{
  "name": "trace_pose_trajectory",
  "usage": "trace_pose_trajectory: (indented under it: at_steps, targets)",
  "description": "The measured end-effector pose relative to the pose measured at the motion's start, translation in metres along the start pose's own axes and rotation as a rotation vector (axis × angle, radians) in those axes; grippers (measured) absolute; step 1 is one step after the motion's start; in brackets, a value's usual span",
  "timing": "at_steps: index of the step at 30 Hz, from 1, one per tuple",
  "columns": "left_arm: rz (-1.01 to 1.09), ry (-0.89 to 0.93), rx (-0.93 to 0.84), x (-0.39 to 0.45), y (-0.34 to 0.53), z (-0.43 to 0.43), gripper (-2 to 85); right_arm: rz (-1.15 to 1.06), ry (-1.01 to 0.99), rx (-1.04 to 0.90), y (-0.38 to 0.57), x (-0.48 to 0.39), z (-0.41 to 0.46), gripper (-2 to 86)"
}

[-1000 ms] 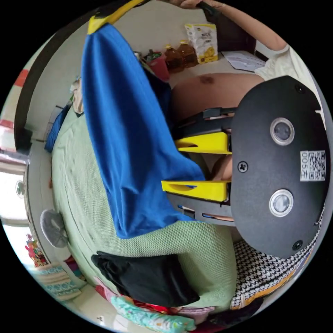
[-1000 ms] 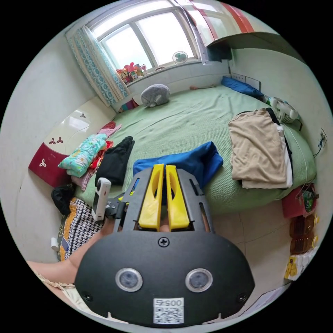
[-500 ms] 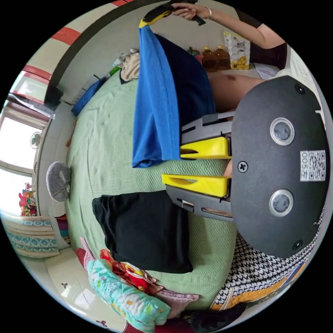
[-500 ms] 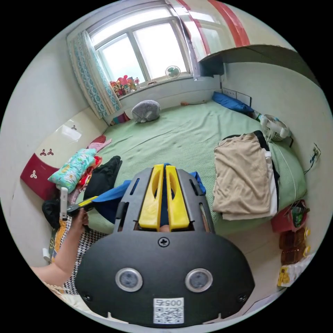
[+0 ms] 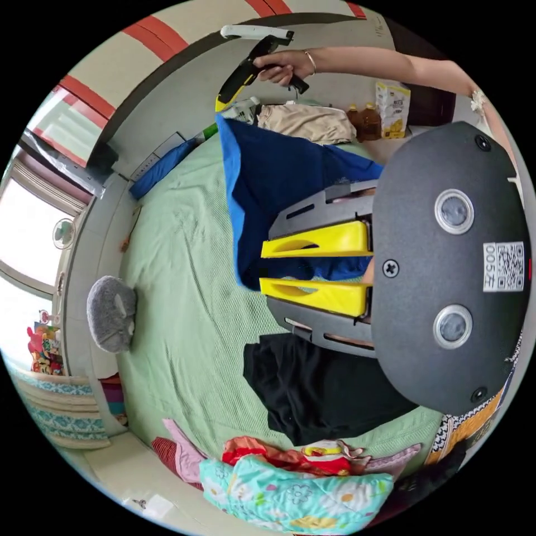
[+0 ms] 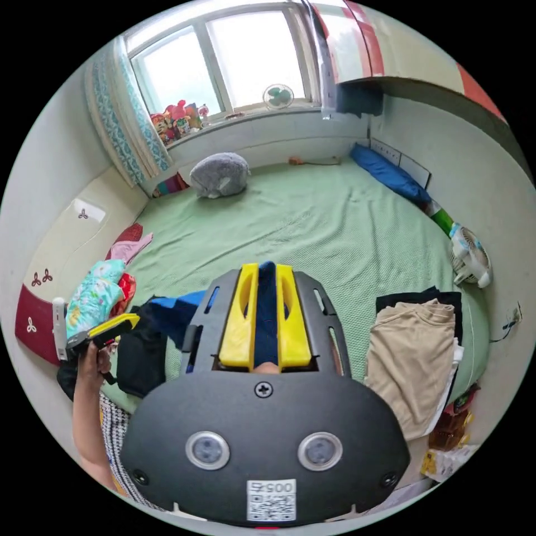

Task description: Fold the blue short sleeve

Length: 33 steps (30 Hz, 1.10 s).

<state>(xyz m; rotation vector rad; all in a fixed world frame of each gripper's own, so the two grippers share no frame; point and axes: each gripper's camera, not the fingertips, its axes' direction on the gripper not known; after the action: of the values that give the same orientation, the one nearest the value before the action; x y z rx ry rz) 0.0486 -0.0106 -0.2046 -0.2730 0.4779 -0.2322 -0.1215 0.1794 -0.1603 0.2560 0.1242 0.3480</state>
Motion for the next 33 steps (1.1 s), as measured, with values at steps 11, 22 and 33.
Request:
trace_pose_trajectory:
  at_steps: [11,22,33]
  targets:
    - [0.191,0.143,-0.275,0.008,0.12,0.064,11.9,-0.22,-0.045,-0.304,0.164,0.009,0.065,11.3]
    - [0.235,-0.051,-0.331,0.044,0.168,0.068,11.6,-0.254,0.164,-0.427,0.224,-0.017,0.116,10.9]
    - [0.2,-0.026,-0.173,0.018,0.166,-0.067,5.1,-0.352,-0.115,-0.414,0.204,-0.055,0.022,0.2]
